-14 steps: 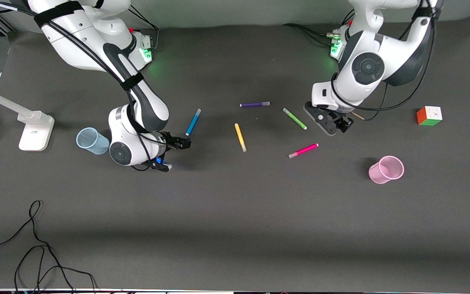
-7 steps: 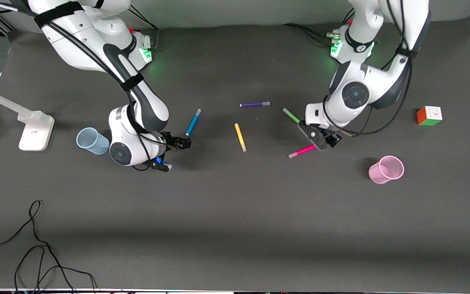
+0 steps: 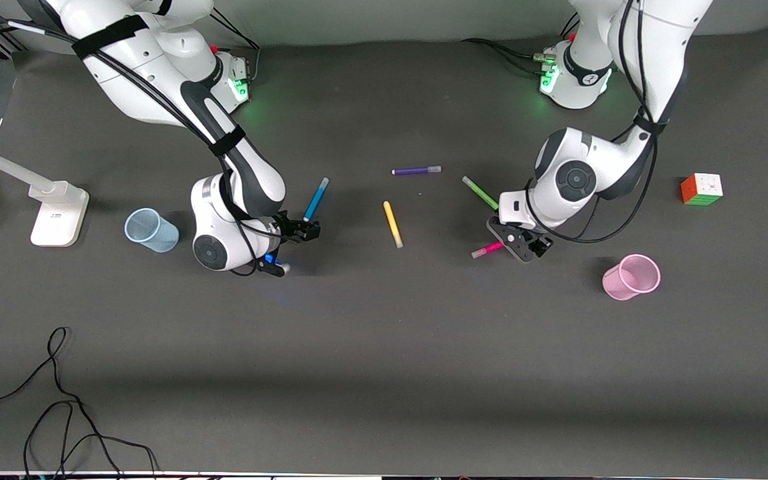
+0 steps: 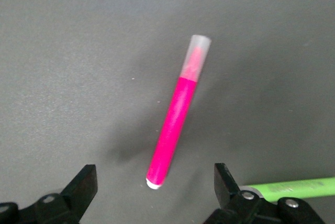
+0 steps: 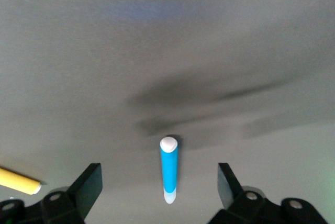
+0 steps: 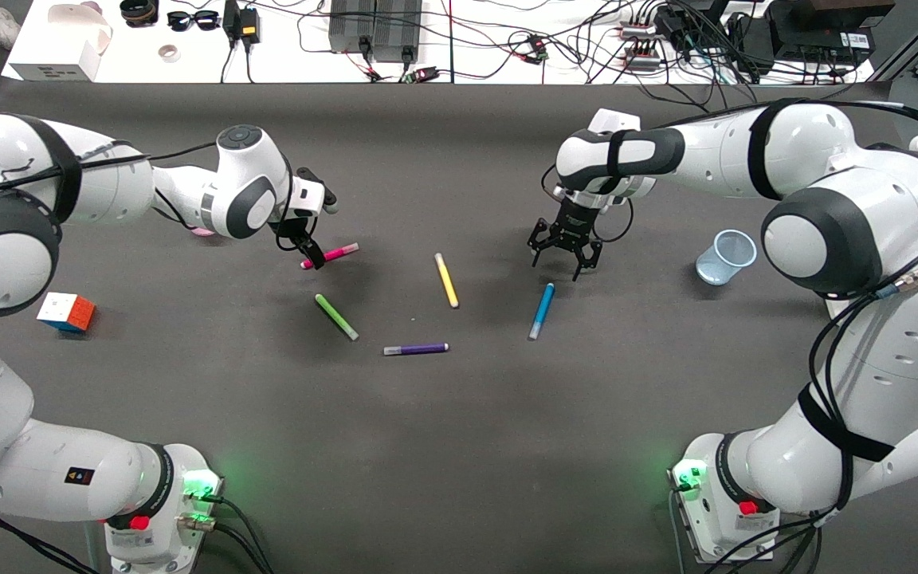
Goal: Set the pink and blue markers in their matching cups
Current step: 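Close the right gripper on the blue marker while the left gripper grasps pink, then carry the blue marker with the right gripper while the left gripper carries pink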
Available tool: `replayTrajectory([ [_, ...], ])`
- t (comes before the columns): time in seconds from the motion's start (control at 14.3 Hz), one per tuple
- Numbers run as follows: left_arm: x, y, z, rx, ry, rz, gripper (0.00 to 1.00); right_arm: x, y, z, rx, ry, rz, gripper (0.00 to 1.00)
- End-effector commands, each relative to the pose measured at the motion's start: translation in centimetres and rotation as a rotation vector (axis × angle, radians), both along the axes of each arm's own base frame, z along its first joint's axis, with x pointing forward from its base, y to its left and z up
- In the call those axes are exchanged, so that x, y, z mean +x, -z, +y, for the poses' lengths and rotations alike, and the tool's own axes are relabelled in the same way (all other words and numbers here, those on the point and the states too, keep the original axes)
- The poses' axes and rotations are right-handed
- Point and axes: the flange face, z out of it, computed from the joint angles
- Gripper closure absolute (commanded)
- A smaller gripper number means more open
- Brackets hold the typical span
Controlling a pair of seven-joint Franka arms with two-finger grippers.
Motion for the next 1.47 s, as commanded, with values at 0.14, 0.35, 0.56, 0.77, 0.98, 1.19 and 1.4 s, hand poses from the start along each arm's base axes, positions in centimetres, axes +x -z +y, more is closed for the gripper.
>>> replayTrajectory([
  [0.14, 0.2, 1.9, -0.3, 0.003, 0.002, 0.005, 0.01, -1.0, 1.6, 0.1, -0.017, 0.041, 0.024, 0.06],
  [0.35, 0.2, 1.9, -0.3, 0.004, -0.001, 0.005, 0.15, -1.2, 2.3, 0.1, -0.012, 0.061, 0.025, 0.08],
  [0.56, 0.1, 1.8, -0.7, 0.007, -0.021, 0.003, 0.39, -1.9, 2.7, 1.0, -0.007, 0.061, 0.028, 0.15],
  [0.77, 0.1, 1.8, -0.8, 0.011, -0.052, 0.008, 0.67, -2.1, 2.9, 1.0, -0.008, 0.062, 0.032, 0.39],
  [0.98, 0.1, 1.8, -0.7, 0.013, -0.058, 0.013, 0.86, -2.1, 2.9, 1.0, -0.009, 0.062, 0.032, 0.67],
  [1.19, 0.7, 1.1, -0.7, 0.013, -0.088, 0.006, 0.94, -2.0, 2.9, 1.0, -0.006, 0.063, 0.029, 0.9],
  [1.4, 3.2, -3.7, -0.6, 0.031, -0.146, 0.007, 0.94, -1.9, 2.4, 0.9, -0.003, 0.064, 0.025, 1.0],
])
